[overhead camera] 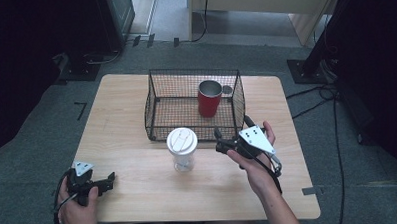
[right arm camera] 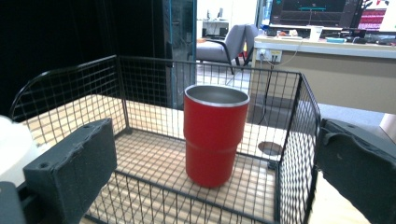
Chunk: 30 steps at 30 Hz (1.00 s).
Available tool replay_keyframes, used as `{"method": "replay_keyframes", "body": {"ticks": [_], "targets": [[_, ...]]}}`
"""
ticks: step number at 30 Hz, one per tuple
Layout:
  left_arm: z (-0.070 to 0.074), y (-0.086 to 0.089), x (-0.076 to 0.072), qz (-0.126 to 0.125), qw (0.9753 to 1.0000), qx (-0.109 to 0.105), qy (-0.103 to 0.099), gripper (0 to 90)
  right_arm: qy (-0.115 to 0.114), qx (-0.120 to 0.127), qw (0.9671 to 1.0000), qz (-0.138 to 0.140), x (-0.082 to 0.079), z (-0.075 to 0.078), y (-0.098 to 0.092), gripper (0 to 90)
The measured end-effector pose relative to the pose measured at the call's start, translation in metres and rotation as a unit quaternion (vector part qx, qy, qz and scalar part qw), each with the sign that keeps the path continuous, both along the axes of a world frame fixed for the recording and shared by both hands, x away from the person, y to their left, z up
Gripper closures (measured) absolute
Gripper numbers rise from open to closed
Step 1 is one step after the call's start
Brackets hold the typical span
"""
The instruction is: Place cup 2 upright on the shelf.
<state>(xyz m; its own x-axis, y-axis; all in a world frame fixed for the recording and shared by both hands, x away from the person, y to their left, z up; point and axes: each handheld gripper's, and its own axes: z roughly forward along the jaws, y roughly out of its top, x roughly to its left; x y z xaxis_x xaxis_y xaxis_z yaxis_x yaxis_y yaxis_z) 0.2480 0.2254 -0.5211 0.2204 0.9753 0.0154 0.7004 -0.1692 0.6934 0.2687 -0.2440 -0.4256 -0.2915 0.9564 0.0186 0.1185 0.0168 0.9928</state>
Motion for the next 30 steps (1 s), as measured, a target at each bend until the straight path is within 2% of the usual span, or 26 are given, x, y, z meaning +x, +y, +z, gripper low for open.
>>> {"method": "replay_keyframes", "body": {"ticks": [12, 19, 30], "targets": [[0.000, 0.000, 0.000, 0.000, 1.0000, 0.000, 0.000, 0.0, 0.016, 0.002, 0.9998, 0.005, -0.028, -0.027, 0.001, 0.0], [0.000, 0.000, 0.000, 0.000, 1.0000, 0.000, 0.000, 0.0, 0.019, -0.007, 0.9998, 0.006, -0.040, -0.040, 0.005, 0.0], [0.000, 0.000, 0.000, 0.000, 1.0000, 0.000, 0.000, 0.0, 0.031, -0.008, 0.9991, 0.029, -0.054, -0.055, 0.019, 0.0]]}}
